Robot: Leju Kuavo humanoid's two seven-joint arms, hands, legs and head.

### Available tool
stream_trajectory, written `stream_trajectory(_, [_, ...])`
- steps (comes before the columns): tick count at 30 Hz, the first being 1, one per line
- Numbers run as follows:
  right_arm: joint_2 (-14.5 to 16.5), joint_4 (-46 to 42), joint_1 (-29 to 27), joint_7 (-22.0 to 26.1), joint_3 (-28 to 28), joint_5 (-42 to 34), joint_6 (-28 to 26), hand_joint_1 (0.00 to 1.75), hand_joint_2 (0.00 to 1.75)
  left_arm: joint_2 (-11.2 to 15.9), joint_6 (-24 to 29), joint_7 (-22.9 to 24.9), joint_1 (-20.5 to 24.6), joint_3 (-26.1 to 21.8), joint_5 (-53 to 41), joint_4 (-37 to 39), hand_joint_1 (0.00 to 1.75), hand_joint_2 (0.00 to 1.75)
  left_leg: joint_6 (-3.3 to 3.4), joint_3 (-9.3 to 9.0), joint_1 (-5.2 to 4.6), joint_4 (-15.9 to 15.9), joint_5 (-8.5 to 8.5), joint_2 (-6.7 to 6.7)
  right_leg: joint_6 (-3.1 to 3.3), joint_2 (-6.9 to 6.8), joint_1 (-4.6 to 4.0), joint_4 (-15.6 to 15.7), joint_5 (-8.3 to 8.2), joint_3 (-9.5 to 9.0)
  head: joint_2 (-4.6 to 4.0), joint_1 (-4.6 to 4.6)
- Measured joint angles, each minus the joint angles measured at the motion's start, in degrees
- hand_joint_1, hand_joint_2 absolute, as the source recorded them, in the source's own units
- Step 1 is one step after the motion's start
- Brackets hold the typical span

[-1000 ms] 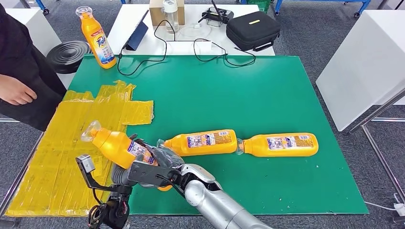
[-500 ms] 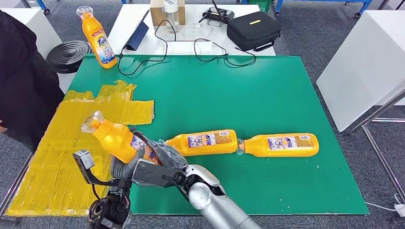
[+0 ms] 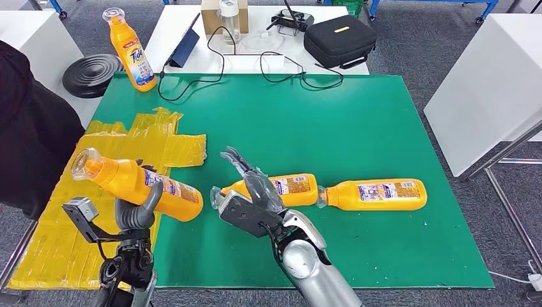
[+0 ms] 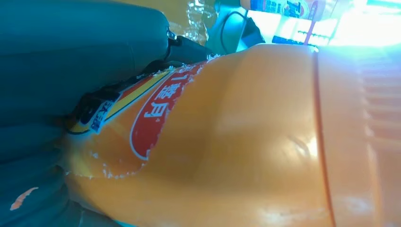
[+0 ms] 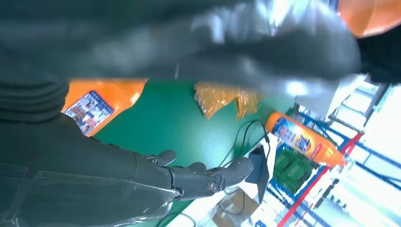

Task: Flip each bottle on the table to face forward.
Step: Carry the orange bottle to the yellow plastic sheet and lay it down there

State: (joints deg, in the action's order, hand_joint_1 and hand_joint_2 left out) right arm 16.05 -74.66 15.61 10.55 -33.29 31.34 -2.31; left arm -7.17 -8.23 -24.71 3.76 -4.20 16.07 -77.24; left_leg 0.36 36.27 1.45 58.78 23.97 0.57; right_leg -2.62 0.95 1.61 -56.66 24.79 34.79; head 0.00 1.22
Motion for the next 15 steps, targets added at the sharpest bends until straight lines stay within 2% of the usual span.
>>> stream_trajectory(3, [-0.2, -0.8, -0.5, 0.1, 0.6, 0.1, -0.2, 0.0, 0.0, 0.6, 1.8, -1.1, 0.4, 0.0, -0.7, 0.7, 1.75, 1.75, 0.0, 0.0, 0.01, 0.0, 0.0, 0.0, 0.0, 0.0, -0.02, 0.0, 0.0, 0.01, 0.0, 0.01])
stream_trajectory(5, [-0.3, -1.3, -0.7, 0.1, 0.9, 0.3, -0.2, 0.0, 0.0, 1.0, 5.5, -2.5, 0.6, 0.0, -3.6, 0.9, 1.75, 1.75, 0.0, 0.0, 0.03, 0.0, 0.0, 0.0, 0.0, 0.0, -0.03, 0.0, 0.0, 0.02, 0.0, 0.01])
stream_trajectory(9, [-0.5, -2.4, -1.2, -0.1, 1.5, 0.8, -0.4, 0.0, 0.0, 1.6, 22.6, -6.0, 1.1, 0.4, -19.1, -0.3, 1.75, 1.75, 0.0, 0.01, 0.04, 0.0, 0.0, 0.0, 0.0, 0.0, -0.03, 0.0, 0.0, 0.02, 0.0, 0.0])
stream_trajectory(12, [-0.5, -2.8, -1.3, -0.3, 1.8, 0.9, -0.4, 0.0, 0.0, 2.1, 33.8, -5.9, 1.9, 1.3, -31.7, -1.1, 1.75, 1.75, 0.0, 0.02, 0.04, 0.0, 0.0, 0.01, 0.0, -0.01, -0.03, 0.0, 0.0, 0.0, 0.0, 0.0])
stream_trajectory(15, [-0.5, -2.9, -1.3, -0.4, 1.9, 0.9, -0.2, 0.0, 0.0, 2.7, 44.2, -3.9, 3.5, 1.7, -52.7, 0.1, 1.75, 1.75, 0.0, 0.02, 0.04, 0.0, -0.01, 0.03, 0.01, -0.03, -0.03, 0.0, 0.0, -0.04, 0.0, 0.0])
